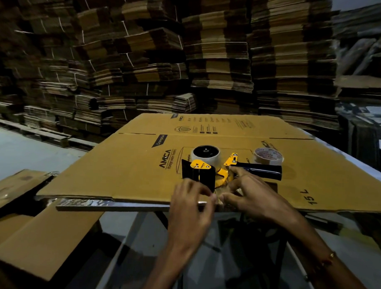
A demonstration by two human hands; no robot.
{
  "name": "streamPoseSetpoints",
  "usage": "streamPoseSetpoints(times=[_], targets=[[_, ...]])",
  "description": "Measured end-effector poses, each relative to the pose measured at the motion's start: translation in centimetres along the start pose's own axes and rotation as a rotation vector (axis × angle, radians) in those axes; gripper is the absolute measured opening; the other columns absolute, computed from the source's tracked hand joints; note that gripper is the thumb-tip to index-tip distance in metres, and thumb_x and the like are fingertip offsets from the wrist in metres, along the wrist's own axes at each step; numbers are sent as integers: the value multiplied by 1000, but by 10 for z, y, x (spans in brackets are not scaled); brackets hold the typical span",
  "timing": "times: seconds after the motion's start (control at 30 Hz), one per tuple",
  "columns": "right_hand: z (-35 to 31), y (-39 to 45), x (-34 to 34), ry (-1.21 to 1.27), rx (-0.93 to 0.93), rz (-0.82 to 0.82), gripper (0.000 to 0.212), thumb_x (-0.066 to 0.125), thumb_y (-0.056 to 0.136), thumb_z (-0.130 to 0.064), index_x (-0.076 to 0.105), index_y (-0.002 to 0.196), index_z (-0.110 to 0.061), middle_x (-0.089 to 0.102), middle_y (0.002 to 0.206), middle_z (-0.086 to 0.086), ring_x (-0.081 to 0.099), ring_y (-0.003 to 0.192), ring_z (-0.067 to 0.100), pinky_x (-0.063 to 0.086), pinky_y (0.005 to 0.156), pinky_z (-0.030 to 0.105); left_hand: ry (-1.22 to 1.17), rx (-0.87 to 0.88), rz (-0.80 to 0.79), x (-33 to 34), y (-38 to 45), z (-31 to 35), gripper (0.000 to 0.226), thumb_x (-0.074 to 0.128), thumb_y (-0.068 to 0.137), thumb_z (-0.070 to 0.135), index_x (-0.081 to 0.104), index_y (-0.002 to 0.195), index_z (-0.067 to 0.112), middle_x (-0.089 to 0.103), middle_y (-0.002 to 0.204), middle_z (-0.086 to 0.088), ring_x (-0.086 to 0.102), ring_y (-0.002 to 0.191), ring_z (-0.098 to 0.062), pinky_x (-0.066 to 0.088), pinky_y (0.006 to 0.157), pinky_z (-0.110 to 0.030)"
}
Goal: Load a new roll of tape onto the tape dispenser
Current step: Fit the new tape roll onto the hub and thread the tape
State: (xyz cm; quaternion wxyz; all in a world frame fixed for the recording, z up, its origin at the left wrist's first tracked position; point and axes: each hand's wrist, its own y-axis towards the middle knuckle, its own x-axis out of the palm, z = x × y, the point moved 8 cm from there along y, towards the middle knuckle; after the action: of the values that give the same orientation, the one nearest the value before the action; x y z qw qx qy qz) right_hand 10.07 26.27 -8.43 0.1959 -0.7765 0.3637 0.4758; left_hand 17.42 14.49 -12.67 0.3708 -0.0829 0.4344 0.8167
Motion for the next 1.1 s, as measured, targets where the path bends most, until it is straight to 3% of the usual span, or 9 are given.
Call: streamPoseSetpoints(times=[0.2, 0.4, 0.57, 0.7, 0.87, 1.0, 1.1], targets=[[1, 0, 0, -36, -12, 24, 22, 63, 95, -32, 74, 81, -19, 16, 165, -6, 25, 148, 17, 36, 111, 40, 161, 54, -38, 24, -7, 11, 24, 49, 84, 46, 52, 94, 25, 50, 97, 9, 47, 90, -12, 48, 71, -30], [-1, 1, 0, -52, -9, 25, 23, 62, 95, -36, 75, 84, -22, 17, 165, -5, 28, 147, 17, 39, 108, 37, 151, 21, -14, 24, -9, 15, 13, 66, 87, 26, 58, 94, 20, 54, 95, 6, 49, 89, -13, 45, 71, -26], [-3, 1, 1, -56, -13, 20, 25, 63, 93, -44, 74, 85, -23, 16, 165, -9, 27, 147, 17, 38, 110, 39, 130, 23, 30, 18, -12, 18, 6, 69, 88, 16, 66, 93, 15, 59, 91, 3, 52, 87, -11, 39, 71, -20], [-6, -1, 2, -64, -25, -25, 19, 60, 93, -46, 68, 79, -37, 13, 165, -8, 27, 147, 18, 37, 111, 40, 112, 0, 55, 15, -13, 17, 6, 70, 87, 10, 68, 91, 15, 59, 89, 4, 52, 85, -10, 40, 71, -21], [-5, 1, 3, -105, -41, -37, 28, 58, 96, -37, 75, 84, -19, 14, 165, -8, 35, 142, 18, 42, 107, 42, 67, 33, 42, 17, -17, 21, 14, 57, 87, 29, 65, 94, 19, 58, 94, 7, 54, 89, -11, 51, 73, -27], [-6, 3, 3, -132, -42, -23, 28, 54, 95, -28, 73, 80, -15, 16, 164, -8, 42, 137, 19, 45, 102, 42, 150, 41, 65, 20, -16, 27, 17, 77, 81, 17, 65, 94, 18, 59, 92, 5, 52, 86, -10, 40, 71, -18], [-6, 1, 1, -146, -30, -15, 27, 52, 97, -22, 72, 82, -12, 16, 164, -9, 41, 137, 18, 43, 103, 38, 175, 38, 73, 23, -12, 31, 20, 80, 78, 12, 63, 88, 17, 59, 87, 3, 53, 80, -14, 42, 65, -21]])
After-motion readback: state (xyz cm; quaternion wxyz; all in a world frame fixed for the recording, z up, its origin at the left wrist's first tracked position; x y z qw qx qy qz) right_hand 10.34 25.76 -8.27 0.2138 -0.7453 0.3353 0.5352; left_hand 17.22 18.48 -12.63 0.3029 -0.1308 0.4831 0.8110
